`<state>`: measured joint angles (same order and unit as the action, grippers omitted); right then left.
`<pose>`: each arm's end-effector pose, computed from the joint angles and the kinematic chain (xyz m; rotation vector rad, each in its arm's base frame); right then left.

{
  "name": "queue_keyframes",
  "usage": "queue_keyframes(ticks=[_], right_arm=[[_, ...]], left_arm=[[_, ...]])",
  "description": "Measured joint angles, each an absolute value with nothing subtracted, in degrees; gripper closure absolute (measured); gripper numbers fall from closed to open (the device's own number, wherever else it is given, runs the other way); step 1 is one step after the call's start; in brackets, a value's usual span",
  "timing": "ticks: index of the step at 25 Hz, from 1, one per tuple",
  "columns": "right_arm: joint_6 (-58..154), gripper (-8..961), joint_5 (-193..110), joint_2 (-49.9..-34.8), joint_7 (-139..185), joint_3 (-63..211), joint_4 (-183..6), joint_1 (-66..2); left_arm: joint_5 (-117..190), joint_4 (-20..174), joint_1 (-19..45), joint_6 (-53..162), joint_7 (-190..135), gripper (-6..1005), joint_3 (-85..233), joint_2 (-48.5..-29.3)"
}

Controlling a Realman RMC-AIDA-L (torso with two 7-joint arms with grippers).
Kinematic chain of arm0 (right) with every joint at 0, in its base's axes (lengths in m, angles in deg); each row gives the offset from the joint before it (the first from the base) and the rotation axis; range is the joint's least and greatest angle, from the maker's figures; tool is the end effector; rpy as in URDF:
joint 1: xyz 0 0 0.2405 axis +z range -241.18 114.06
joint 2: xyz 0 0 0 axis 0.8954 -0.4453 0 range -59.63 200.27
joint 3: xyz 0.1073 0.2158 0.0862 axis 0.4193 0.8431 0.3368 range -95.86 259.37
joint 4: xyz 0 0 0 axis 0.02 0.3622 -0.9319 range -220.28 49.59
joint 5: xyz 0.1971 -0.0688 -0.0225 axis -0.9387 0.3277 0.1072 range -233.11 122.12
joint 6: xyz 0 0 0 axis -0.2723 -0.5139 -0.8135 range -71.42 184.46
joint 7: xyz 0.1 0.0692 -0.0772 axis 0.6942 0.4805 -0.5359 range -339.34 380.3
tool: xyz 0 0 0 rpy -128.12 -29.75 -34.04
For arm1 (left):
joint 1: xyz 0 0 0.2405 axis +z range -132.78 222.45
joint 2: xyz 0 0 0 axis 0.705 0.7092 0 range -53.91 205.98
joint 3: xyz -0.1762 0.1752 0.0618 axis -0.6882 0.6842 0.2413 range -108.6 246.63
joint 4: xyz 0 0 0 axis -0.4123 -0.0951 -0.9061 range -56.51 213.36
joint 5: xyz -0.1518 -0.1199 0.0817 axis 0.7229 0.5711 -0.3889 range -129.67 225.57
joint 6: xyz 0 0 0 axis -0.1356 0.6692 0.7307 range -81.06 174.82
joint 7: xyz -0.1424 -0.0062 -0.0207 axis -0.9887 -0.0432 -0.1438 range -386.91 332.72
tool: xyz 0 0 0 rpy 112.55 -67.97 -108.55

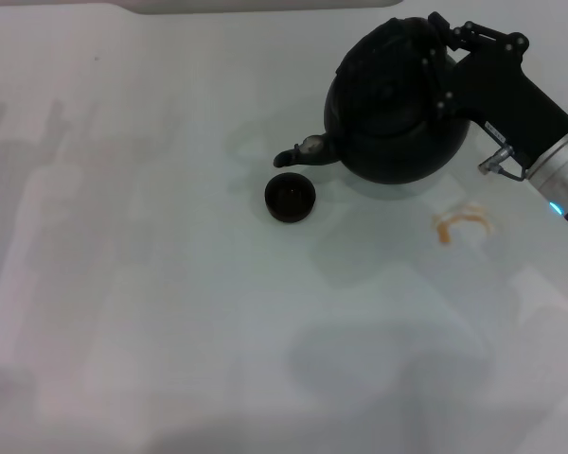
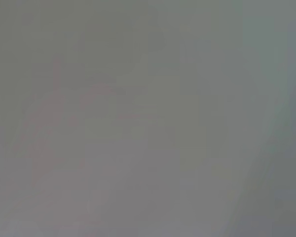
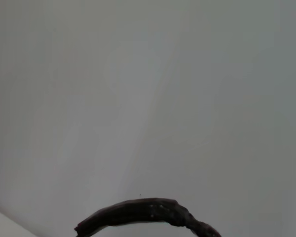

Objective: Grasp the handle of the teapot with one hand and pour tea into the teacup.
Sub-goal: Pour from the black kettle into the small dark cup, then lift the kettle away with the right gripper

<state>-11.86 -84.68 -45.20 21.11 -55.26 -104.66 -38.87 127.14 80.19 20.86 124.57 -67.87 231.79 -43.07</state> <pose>0.2665 0.3232 -0.0502 -1.9910 0.1079 0.7481 -0.3514 0.3068 0.0184 -1.4620 -0.8300 -1.0573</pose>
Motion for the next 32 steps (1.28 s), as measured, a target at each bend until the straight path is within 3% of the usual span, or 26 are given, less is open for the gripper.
queue_keyframes(ticks=[32], right_arm=[[-12.2, 818, -84.7, -45.21, 9.9, -55.6, -104.6, -39.3]], left_arm=[[127.1, 79.5, 21.1, 124.7, -67.0, 138, 231.8, -43.06]])
